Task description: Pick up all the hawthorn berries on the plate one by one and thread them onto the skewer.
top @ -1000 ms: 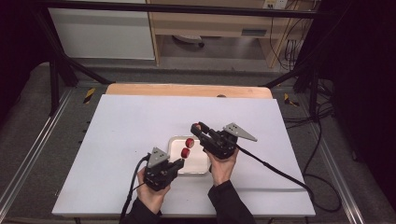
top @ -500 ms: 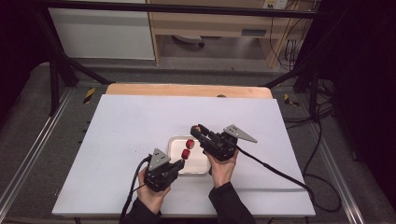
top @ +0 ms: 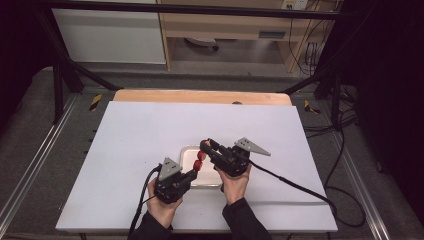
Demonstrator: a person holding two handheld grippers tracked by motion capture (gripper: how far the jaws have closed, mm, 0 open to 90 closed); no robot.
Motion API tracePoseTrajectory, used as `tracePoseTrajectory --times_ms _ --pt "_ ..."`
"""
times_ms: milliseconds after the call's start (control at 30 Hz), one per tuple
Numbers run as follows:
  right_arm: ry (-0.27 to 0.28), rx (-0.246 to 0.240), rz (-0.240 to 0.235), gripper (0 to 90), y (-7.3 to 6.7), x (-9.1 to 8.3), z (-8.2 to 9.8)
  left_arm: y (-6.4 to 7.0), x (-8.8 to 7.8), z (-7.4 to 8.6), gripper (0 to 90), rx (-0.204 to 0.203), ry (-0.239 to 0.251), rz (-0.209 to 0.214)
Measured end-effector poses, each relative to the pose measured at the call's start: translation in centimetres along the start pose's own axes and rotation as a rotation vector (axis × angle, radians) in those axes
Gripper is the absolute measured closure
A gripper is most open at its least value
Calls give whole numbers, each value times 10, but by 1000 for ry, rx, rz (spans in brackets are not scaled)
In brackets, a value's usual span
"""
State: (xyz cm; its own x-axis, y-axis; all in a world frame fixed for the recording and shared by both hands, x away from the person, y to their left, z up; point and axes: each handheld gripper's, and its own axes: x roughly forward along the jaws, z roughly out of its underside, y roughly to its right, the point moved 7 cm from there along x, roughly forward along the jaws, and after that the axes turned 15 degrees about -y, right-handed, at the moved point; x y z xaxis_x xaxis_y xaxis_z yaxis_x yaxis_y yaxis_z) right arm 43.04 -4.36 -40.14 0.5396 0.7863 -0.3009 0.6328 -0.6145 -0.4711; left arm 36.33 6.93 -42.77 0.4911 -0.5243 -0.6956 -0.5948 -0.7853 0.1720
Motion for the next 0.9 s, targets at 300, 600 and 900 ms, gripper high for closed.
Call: tracePoseTrajectory --times_ms 300,600,900 --pt "-14 -8 1 510 2 -1 -6 -5 5 4 890 13 2 -8" --pt "-123 -99 66 267 18 -20 -13 -17 2 9 889 24 -2 -21" --pt "-322 -218 123 88 42 -31 10 -19 -1 10 888 62 -18 -31"
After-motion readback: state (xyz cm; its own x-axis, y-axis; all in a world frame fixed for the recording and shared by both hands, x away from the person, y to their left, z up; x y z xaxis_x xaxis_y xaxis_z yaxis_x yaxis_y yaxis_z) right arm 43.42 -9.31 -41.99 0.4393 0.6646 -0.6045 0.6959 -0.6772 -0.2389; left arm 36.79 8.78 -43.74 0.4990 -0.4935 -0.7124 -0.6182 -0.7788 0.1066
